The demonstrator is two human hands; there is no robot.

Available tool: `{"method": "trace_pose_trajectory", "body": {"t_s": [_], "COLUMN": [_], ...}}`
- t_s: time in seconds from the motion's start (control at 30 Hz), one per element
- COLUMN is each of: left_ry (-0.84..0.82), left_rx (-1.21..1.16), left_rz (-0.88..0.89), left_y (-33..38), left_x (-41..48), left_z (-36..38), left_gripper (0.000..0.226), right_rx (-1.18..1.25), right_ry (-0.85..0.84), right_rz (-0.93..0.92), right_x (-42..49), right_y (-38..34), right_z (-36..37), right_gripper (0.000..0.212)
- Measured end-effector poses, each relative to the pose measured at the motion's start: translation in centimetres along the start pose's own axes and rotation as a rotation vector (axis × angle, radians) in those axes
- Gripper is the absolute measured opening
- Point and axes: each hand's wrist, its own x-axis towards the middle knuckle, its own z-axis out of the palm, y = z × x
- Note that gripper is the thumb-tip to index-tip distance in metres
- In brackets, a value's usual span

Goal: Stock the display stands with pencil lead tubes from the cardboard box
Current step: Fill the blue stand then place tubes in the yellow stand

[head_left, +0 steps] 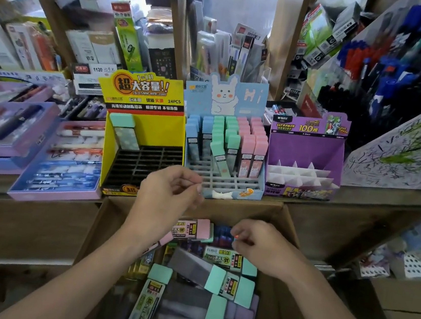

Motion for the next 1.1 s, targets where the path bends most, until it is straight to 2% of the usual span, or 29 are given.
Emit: {"method": "trace_pose_trajectory", "body": {"t_s": [0.27, 0.43, 0.57, 0.7, 0.8, 0.97, 1.1], "left_ry": [-0.116, -0.403, -0.68, -0.751, -0.762, -0.774, -0.796], "left_rx": [0.382, 0.568, 0.652, 0.683, 0.671, 0.663, 0.632], "left_rz": [-0.144, -0.348, -0.428, -0.386, -0.354, -0.388, -0.383], "left_y": [-4.8, -6.5, -7.0, -7.2, -7.4, -7.8, -8.0], "left_x": [-7.4, -9.9, -11.6, -12.9, -13.7, -14.1, -14.5], "left_z": [-4.7, -5.9, -6.0, -5.9, -5.7, -5.1, -4.3], "left_gripper": [0.016, 0.018, 0.033, 0.039, 0.039, 0.035, 0.037], "right_rx": [-0.074, -0.131, -0.23, -0.306, -0.333, -0.376, -0.492], "right_ry": [-0.077, -0.208, -0.374, -0.493, -0.45, -0.236, -0.229], "right_rz": [-0.115, -0.194, -0.218, -0.234, -0.252, -0.193, -0.168], "right_x": [-0.6, -2.0, -4.4, -6.7, -7.5, -7.4, -7.5], "right_y": [-2.3, -4.7, -6.1, -6.2, -5.8, -4.6, -4.5], "right_z": [0.8, 2.1, 3.7, 5.4, 6.2, 6.0, 6.3], "right_gripper": [0.015, 0.022, 0.025, 0.029, 0.03, 0.039, 0.05]}}
